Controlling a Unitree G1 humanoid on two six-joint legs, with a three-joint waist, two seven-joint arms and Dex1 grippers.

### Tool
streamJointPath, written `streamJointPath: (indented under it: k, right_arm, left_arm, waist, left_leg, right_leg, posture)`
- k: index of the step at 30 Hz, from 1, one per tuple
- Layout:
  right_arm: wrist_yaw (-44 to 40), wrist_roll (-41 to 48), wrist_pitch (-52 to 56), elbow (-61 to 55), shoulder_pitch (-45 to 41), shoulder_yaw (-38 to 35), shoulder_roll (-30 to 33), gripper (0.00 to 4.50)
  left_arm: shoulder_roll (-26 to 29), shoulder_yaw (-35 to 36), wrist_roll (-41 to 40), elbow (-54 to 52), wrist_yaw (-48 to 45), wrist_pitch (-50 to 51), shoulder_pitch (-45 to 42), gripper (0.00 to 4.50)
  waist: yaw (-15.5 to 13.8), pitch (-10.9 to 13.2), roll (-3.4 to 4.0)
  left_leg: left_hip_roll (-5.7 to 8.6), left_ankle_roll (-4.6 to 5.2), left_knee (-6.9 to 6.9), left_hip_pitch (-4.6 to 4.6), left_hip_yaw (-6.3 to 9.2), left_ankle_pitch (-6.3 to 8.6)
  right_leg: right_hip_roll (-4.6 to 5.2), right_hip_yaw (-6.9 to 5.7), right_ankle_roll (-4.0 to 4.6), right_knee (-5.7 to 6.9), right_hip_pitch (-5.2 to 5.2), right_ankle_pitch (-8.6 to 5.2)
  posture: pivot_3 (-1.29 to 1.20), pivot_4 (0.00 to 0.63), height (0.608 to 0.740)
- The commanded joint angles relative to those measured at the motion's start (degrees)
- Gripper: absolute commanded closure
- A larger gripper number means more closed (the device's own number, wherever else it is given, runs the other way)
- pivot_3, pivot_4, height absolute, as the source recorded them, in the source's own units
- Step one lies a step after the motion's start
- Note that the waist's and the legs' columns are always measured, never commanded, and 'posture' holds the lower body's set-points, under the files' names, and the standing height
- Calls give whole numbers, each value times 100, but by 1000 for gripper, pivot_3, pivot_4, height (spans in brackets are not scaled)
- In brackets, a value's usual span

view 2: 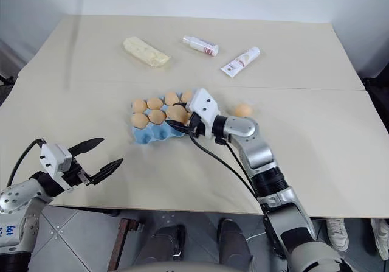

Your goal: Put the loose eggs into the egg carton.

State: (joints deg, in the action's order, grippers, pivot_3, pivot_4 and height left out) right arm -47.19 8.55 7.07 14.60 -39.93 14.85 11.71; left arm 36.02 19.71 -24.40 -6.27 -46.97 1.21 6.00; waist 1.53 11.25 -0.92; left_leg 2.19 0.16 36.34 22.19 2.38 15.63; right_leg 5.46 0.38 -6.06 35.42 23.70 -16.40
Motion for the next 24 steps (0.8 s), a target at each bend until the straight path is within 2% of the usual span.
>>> streamJointPath:
  k: [1,7,10,14,16,20,22,24]
  right_arm:
    - [32,-104,-283,256,-192,-7,-153,1979]
    - [-19,-57,-345,190,-176,-60,-308,34]
    - [-164,103,-259,-211,1,-127,-192,34]
    - [-514,622,-136,-1351,640,-531,376,34]
    - [-546,862,-84,-1825,1063,-891,734,34]
    - [-493,1041,-174,-2484,2491,-2136,1766,34]
    - [-311,1149,-187,-2630,3060,-2617,1973,34]
    - [-193,1155,-284,-2650,3433,-2876,2048,34]
  left_arm:
    - [-23,193,-112,-221,70,-14,97,0]
    - [-33,195,-136,-318,130,29,156,0]
    - [-34,153,-143,-364,132,66,134,0]
    - [16,-43,-98,-352,19,100,-84,0]
    - [32,-182,-74,-330,-67,120,-228,0]
    - [70,-693,45,-67,-457,114,-727,0]
    - [53,-882,47,51,-611,150,-924,0]
    - [41,-1004,81,165,-710,124,-1059,0]
  waist:
    - [9,0,0]
    - [25,0,0]
    - [17,0,0]
    - [-49,0,0]
    - [-101,0,0]
    - [-261,0,0]
    - [-290,0,0]
    - [-185,0,0]
  left_leg:
    - [0,0,-2,0,-3,0]
    - [-8,-7,-7,-1,-4,-1]
    - [-8,-10,-6,-1,-2,-3]
    - [-5,-9,-8,2,6,-3]
    - [-3,-6,-7,2,11,0]
    - [0,-2,-7,5,18,2]
    - [1,2,-12,4,15,6]
    - [-3,3,-14,1,-8,9]
  right_leg:
    - [-1,-2,0,0,2,0]
    - [-8,-3,3,10,11,-2]
    - [-7,-2,4,12,11,-2]
    - [-4,-3,4,6,8,-2]
    - [-3,-6,4,-7,0,-2]
    - [0,-14,1,-27,-12,-1]
    - [-1,-14,1,-42,-20,-1]
    - [-6,-4,-4,-43,-15,2]
  posture:
    - [0,150,740]
    - [0,150,740]
    - [0,150,740]
    - [0,150,740]
    - [0,150,740]
    - [0,150,740]
    - [0,150,740]
    - [0,150,740]
